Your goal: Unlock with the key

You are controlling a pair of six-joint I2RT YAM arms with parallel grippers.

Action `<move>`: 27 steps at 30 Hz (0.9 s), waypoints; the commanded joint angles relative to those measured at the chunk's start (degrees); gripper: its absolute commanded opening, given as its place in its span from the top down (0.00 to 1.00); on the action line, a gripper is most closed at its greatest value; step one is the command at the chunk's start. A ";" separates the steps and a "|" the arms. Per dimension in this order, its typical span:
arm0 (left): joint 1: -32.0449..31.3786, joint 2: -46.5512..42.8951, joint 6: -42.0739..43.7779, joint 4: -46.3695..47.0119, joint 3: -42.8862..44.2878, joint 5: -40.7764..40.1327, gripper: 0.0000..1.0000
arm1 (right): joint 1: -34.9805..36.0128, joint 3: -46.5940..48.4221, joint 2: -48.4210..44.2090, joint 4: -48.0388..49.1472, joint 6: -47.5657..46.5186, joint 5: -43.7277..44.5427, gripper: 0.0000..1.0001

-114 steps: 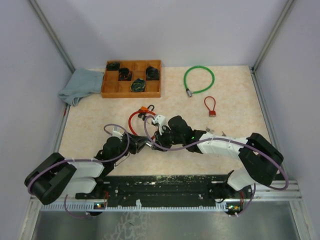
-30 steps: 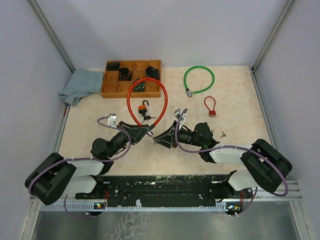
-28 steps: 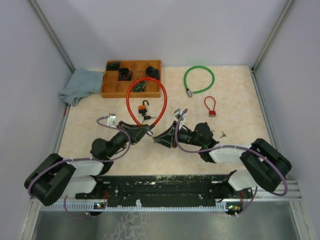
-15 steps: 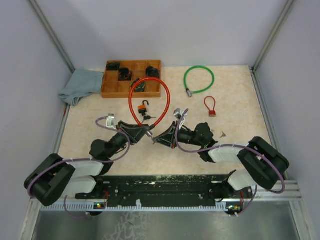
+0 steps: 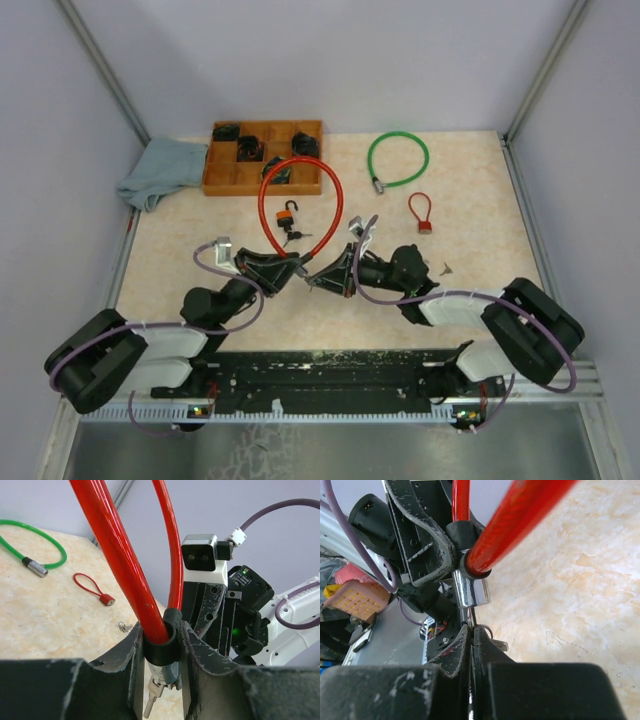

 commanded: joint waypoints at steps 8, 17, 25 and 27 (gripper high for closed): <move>-2.80 0.96 4.80 14.98 -3.29 1.75 1.00 | -4.04 7.24 -4.04 10.10 19.61 -0.78 1.00; -4.41 -2.49 3.29 8.01 -2.57 -6.59 1.00 | -0.86 9.48 -8.94 -9.56 -1.41 3.82 1.00; -7.20 -12.15 2.49 -13.20 -0.03 -18.78 1.00 | 5.88 13.31 -11.59 -28.18 -31.80 15.17 1.00; -7.39 -13.30 2.76 -14.47 0.02 -19.29 1.00 | 6.68 13.63 -11.71 -29.01 -35.29 16.58 1.00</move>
